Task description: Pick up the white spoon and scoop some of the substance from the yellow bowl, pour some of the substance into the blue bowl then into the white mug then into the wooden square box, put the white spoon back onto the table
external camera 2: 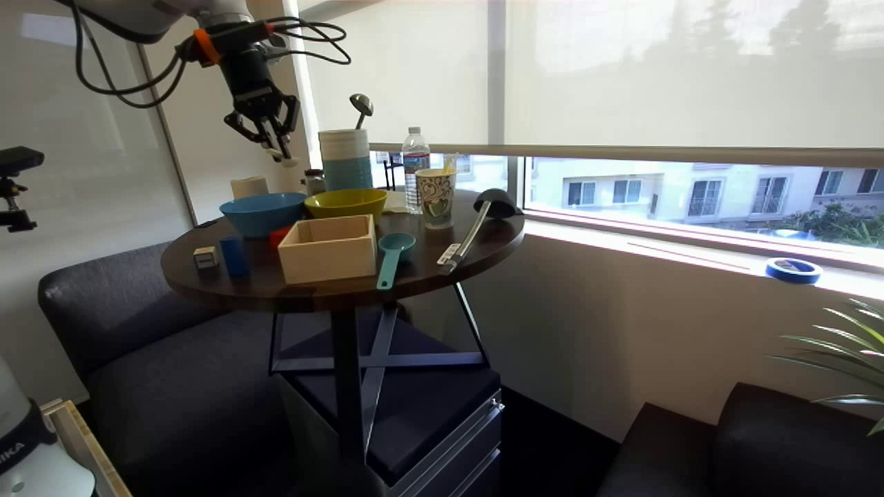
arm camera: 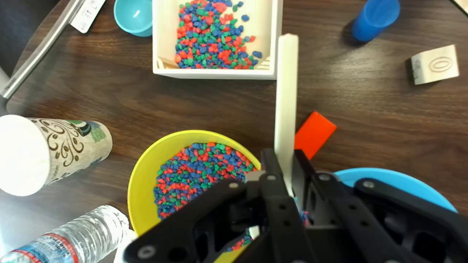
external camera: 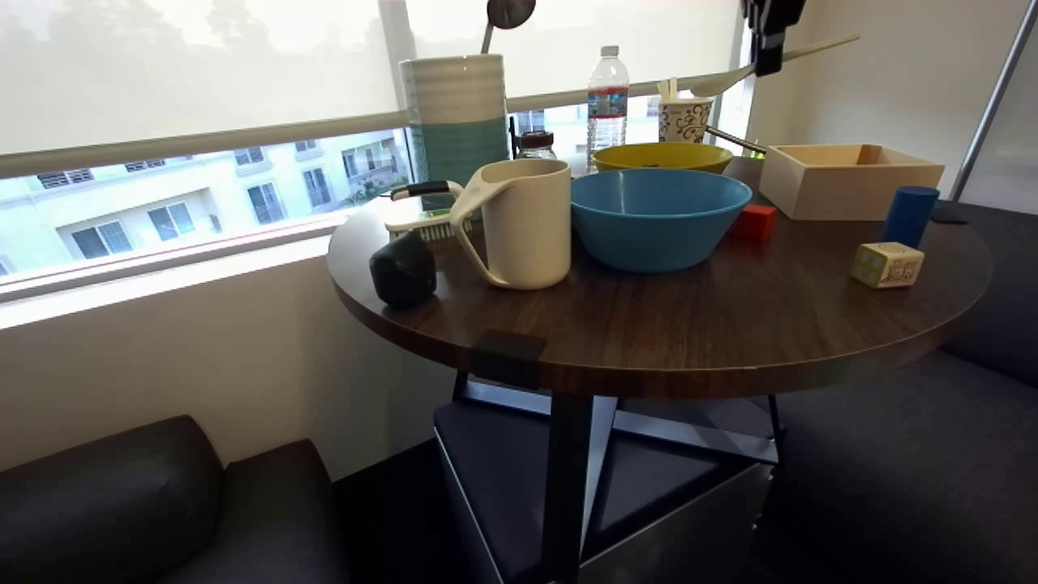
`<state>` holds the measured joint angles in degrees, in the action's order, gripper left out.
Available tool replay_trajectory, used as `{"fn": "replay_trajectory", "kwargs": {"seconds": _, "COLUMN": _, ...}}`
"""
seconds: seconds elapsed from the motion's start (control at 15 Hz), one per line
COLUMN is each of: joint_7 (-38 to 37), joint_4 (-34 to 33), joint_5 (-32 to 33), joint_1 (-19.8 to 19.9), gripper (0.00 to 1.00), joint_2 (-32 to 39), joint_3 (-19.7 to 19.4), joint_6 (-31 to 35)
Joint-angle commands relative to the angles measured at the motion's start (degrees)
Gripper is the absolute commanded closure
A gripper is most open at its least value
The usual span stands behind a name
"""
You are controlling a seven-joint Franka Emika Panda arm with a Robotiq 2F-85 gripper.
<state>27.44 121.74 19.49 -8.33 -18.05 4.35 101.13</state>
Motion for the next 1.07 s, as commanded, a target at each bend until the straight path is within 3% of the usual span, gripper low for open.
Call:
{"fn": "replay_trajectory", "kwargs": {"seconds": 0.0, "joint_7": 0.11, "joint_4": -0.72, "joint_5": 0.42, "joint_1": 0.07, "gripper": 0.97, "joint_2": 1.42, "joint_3": -0.10, "joint_6": 0.00}}
{"fn": "replay_trajectory", "kwargs": {"seconds": 0.07, "joint_7": 0.09, "joint_4": -0.93, "joint_5": 0.44, "joint_1": 0.14, "gripper": 0.86, "joint_2": 2.24, "joint_3": -0.14, "joint_6": 0.04}}
{"fn": "replay_trajectory", "kwargs": {"seconds": 0.33, "joint_7": 0.04, "joint_4": -0.88, "joint_5": 0.43, "joint_1": 0.11, "gripper": 0.86, "joint_2": 2.12, "joint_3": -0.15, "joint_6": 0.04}}
{"fn": "replay_trajectory", "kwargs": {"seconds": 0.4, "joint_7": 0.04, "joint_4": -0.88, "joint_5": 0.43, "joint_1": 0.11, "gripper": 0.97, "joint_2": 2.09, "joint_3": -0.15, "joint_6": 0.04}}
{"fn": "replay_trajectory", "kwargs": {"seconds": 1.0, "joint_7": 0.89, "joint_4": -4.77, "joint_5": 7.77, "joint_1": 1.87, "gripper": 0.97, "joint_2": 11.64, "joint_3": -0.46, "joint_6": 2.32}}
